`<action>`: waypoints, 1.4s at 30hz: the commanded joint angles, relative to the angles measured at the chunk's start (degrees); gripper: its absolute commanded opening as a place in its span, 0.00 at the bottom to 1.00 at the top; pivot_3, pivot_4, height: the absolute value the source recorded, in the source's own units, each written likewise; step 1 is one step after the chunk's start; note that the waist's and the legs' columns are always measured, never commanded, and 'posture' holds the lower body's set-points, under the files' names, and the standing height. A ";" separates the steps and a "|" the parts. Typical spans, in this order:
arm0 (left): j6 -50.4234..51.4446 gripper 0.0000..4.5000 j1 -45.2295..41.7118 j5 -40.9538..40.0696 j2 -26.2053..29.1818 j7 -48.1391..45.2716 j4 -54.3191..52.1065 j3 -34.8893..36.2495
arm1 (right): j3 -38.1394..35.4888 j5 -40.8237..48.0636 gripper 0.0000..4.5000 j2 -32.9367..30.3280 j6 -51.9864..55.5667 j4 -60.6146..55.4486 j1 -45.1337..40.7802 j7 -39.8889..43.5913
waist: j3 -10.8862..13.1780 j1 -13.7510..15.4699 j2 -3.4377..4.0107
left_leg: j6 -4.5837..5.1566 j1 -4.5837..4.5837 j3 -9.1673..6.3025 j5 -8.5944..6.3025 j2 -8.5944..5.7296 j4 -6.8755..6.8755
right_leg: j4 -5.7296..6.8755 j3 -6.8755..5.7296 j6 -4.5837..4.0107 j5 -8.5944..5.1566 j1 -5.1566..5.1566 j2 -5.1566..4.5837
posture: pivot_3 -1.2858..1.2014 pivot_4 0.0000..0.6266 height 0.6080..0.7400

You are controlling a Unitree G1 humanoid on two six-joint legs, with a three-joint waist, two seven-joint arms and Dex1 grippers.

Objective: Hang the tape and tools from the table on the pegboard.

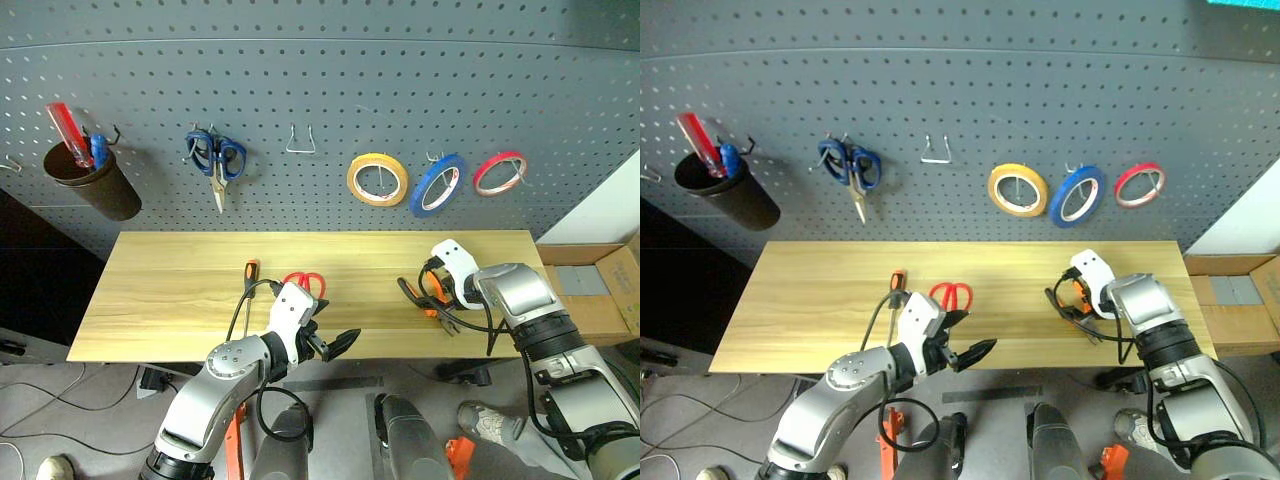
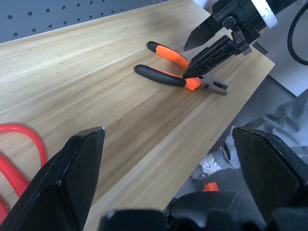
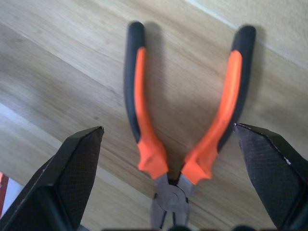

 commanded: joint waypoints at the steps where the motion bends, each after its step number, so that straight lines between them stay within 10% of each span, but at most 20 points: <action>1: -0.45 1.00 0.83 -0.79 0.50 -0.47 -1.58 0.47 | -0.89 -0.28 1.00 -0.15 -1.98 2.07 0.17 -1.05 | 0.01 0.00 0.00 | 0.00 0.00 0.00 0.00 0.00 0.00 | 0.00 0.01 0.00 0.00 0.00 0.00 | 0.50 0.49 1.00; 31: 0.60 1.00 2.13 -0.77 0.68 0.73 -3.68 0.94 | -0.32 -3.10 1.00 7.91 -13.39 22.52 -7.77 -4.34 | 0.07 0.09 -0.01 | -0.01 0.03 -0.02 0.00 -0.02 0.03 | 0.03 -0.01 -0.27 0.18 0.02 0.03 | 0.52 0.47 1.00; 38: 0.32 1.00 1.63 -0.76 0.39 1.24 -3.13 0.72 | 0.05 -3.87 0.60 7.70 -14.68 22.42 -7.94 -2.91 | 0.07 0.08 -0.01 | -0.01 0.04 -0.02 0.01 -0.05 0.02 | 0.03 -0.02 -0.26 0.18 0.01 0.06 | 0.52 0.46 1.00; 42: -0.21 1.00 1.05 -0.61 0.27 1.10 -2.29 0.67 | -0.18 -4.17 0.60 7.61 -15.20 22.23 -8.28 -2.66 | 0.06 0.08 -0.01 | -0.01 0.03 -0.02 0.01 -0.06 0.02 | 0.03 -0.01 -0.27 0.19 0.01 0.05 | 0.52 0.44 1.00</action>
